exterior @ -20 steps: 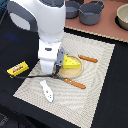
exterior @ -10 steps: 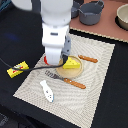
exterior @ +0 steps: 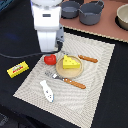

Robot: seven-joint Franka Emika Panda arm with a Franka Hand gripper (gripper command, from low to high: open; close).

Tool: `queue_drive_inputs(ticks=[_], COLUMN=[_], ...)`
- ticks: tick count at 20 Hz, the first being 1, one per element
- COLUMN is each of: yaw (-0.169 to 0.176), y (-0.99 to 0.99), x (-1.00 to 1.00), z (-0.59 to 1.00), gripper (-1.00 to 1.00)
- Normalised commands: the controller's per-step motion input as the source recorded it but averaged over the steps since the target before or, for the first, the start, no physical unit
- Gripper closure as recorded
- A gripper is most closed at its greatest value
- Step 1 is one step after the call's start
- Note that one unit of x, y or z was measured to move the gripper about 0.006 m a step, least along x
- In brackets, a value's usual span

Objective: Interact with the objects in diverse but meaningful ways.

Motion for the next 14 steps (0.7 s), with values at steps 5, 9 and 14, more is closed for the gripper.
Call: queue_drive_inputs(ticks=[5,9,14], yaw=[0.0,0.0,0.162], y=[-0.54,-0.54,-0.23], x=[-0.88,-0.89,-0.56], z=[-0.16,-0.31,-0.29], gripper=[-1.0,-1.0,-1.0])
